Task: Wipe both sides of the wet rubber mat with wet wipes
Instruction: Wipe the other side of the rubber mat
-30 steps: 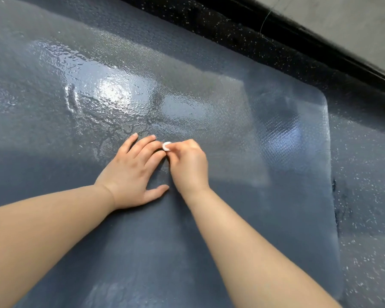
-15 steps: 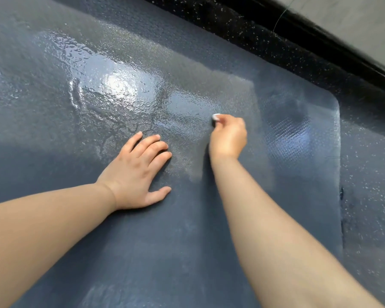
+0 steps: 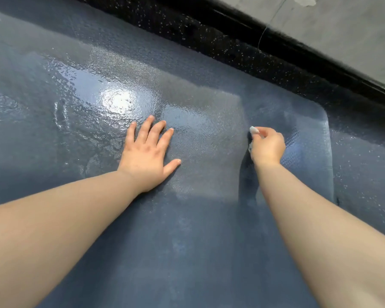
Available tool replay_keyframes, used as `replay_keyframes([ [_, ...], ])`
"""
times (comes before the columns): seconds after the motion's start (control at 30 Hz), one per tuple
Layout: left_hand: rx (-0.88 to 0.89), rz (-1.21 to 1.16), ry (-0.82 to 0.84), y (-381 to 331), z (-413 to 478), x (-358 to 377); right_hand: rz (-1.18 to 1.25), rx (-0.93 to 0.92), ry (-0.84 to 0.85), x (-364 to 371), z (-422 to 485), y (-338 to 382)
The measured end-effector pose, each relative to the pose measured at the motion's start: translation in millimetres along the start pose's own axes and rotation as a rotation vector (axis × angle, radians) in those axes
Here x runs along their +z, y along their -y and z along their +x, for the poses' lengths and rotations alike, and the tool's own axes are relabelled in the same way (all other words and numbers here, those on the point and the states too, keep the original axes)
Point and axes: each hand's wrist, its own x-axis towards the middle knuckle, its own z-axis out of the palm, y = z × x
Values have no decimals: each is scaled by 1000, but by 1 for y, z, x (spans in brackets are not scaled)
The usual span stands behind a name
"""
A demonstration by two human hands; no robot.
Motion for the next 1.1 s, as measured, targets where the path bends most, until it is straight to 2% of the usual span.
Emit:
replay_keyframes([
  [0.1, -21, 38, -6, -1, 1, 9, -73, 9, 3, 11, -1, 1],
  [0.17, -15, 27, 2, -2, 1, 8, -80, -130, 30, 28, -29, 13],
  [0.27, -19, 22, 21, -3, 1, 5, 38, -388, 253, 49, -81, 28],
  [0.33, -8, 9, 33, -3, 1, 3, 124, -427, 358, 46, -79, 31],
  [0.4, -12, 13, 42, -3, 1, 2, 178, -394, 262, 33, -45, 33],
  [0.5, -16, 19, 43, -4, 1, 1, 83, -249, 29, 12, 27, 35],
  [0.63, -14, 2, 18, -4, 1, 2, -56, -77, -22, 14, 86, 37],
  [0.77, -10, 3, 13, -5, 2, 3, -135, -139, -29, 42, 63, 57],
  [0.83, -10, -5, 13, -6, 2, 2, -121, -281, 41, 59, 27, 71],
  [1.0, -23, -4, 23, -8, 1, -1, -35, -662, 408, 85, -46, 90],
  [1.03, -24, -4, 27, -7, 0, -1, 31, -686, 451, 81, -44, 90],
  [1.1, -18, -4, 28, -6, 1, 0, 171, -635, 375, 67, -15, 86],
])
